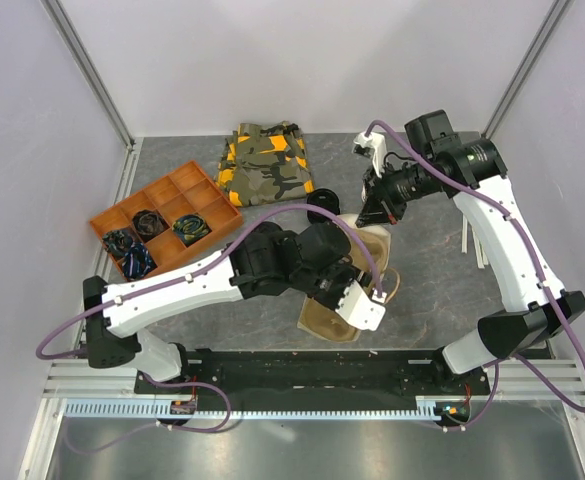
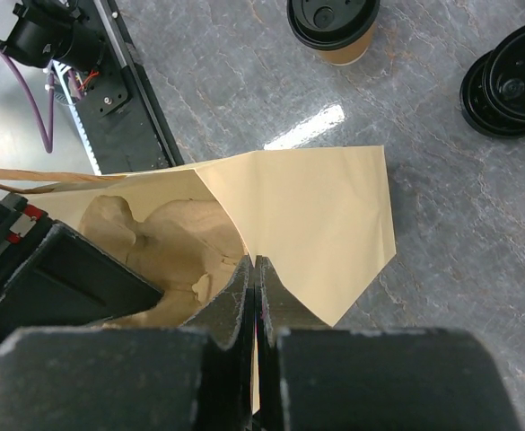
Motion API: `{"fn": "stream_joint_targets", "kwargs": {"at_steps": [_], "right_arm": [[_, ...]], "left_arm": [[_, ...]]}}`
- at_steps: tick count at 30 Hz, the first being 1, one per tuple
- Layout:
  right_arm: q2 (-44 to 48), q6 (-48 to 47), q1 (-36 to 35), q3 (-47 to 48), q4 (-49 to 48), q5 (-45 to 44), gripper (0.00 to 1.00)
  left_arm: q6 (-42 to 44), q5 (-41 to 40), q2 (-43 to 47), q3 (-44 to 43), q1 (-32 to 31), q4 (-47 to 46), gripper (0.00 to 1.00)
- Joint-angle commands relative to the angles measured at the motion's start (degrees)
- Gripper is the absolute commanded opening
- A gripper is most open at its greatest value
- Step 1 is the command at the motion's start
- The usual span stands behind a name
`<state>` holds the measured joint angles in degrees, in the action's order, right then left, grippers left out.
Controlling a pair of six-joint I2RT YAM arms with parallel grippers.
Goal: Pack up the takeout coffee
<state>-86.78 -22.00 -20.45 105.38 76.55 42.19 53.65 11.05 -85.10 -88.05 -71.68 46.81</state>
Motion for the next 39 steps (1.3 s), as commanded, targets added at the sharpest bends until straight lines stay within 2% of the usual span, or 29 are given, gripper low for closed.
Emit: {"fn": "stream_joint_targets", "kwargs": {"at_steps": [1,20,39], "right_arm": [[1.2,0.9,-0.9,-0.7,-2.6,1.7,0.00],[1.0,1.3,-1.6,-3.2,-3.4,3.2,0.00],[1.4,-1.1,-1.6,-4.7,-3.5,3.9,0.00]], "left_arm": [[-0.2,1.7,-2.1,-3.0,0.2,5.7,0.08],[-2.1,-0.2,-8.1,-3.4,2.2,9.9,0.09],[-2.7,-2.1,-8.1,3.2,3.0,0.7,0.11]]}}
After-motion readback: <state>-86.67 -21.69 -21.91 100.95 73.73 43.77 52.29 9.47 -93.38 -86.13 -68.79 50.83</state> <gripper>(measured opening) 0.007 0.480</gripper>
